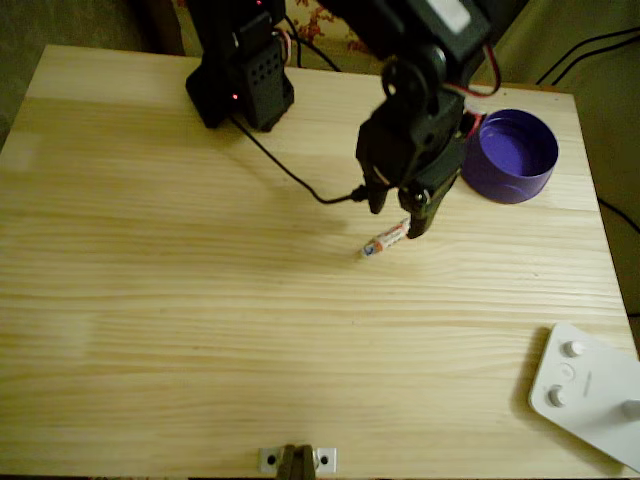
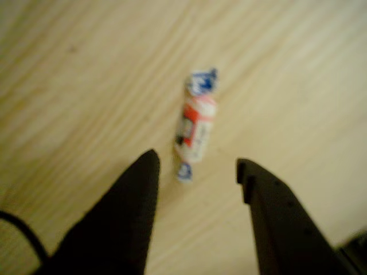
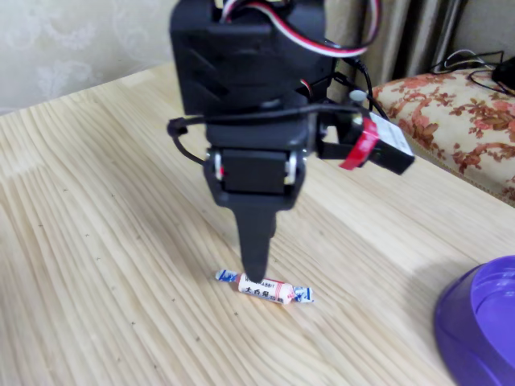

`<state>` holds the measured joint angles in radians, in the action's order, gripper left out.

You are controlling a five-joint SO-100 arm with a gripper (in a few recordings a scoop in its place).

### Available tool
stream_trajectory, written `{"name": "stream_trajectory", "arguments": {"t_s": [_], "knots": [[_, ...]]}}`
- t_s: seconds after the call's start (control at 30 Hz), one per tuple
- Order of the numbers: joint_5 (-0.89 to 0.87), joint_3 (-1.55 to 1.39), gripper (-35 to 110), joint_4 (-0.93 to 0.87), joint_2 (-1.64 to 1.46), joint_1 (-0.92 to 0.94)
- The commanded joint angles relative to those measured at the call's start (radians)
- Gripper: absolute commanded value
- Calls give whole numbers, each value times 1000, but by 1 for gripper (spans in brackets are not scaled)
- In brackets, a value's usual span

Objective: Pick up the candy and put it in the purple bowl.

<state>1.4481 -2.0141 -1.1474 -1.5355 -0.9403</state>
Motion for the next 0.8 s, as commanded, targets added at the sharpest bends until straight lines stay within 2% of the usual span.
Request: {"name": "stream_trajectory", "arguments": {"t_s": [0.0, 0.43, 0.77], "knots": [[18, 80, 29, -5, -5, -8], [18, 199, 30, -6, 144, 0], [18, 279, 30, -75, 247, -12]]}}
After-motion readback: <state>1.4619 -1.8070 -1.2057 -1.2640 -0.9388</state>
